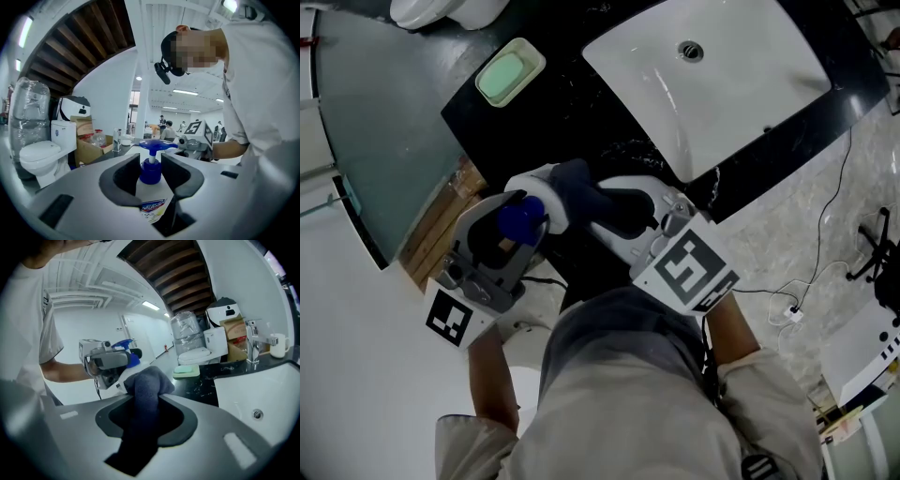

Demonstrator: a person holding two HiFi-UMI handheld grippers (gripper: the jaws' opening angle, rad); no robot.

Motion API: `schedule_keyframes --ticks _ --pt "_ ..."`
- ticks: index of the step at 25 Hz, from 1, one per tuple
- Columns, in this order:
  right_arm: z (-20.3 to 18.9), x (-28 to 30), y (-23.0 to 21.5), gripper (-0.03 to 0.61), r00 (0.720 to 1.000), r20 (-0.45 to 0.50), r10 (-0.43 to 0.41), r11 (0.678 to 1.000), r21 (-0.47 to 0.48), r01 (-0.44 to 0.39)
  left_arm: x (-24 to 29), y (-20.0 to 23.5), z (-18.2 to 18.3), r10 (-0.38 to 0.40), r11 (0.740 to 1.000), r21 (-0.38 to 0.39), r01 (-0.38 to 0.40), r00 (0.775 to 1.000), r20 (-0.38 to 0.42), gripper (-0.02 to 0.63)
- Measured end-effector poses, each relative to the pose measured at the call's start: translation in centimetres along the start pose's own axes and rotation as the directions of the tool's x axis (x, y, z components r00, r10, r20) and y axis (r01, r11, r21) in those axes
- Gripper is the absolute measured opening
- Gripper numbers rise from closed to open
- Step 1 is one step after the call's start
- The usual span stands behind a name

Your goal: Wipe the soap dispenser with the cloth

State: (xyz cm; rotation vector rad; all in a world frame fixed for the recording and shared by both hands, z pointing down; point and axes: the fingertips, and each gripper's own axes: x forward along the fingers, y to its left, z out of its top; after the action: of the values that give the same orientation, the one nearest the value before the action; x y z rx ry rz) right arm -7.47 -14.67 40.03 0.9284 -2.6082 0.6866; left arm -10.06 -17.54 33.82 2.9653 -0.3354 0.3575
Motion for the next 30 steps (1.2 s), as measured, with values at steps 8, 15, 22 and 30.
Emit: schedule_keyframes --ticks 8,15,22,30 --pt "-4.0 2.9 -0.8 0.118 0.984 -0.179 0.01 0.998 -0.058 -0.021 -0.9 -2.2 -0.4 -0.249 0.968 0.014 0.25 0.966 -0.064 0.143" --pt "-4.4 2.9 -1.8 0.12 0.977 -0.209 -0.036 0.996 -0.091 0.018 -0.6 -0.9 0.1 -0.102 0.994 0.031 0.102 0.995 0.007 0.143" --pt "-0.3 0.0 -1.9 0.12 0.988 -0.042 -0.149 0.987 -0.062 0.146 0.3 2.3 0.9 0.243 0.97 -0.038 -0.241 0.967 0.073 0.143" --pt "2.2 -1.9 -0.9 0.12 0.966 0.119 -0.228 0.97 -0.06 0.236 1.2 4.0 1.5 0.371 0.927 -0.091 -0.363 0.925 0.083 0.143"
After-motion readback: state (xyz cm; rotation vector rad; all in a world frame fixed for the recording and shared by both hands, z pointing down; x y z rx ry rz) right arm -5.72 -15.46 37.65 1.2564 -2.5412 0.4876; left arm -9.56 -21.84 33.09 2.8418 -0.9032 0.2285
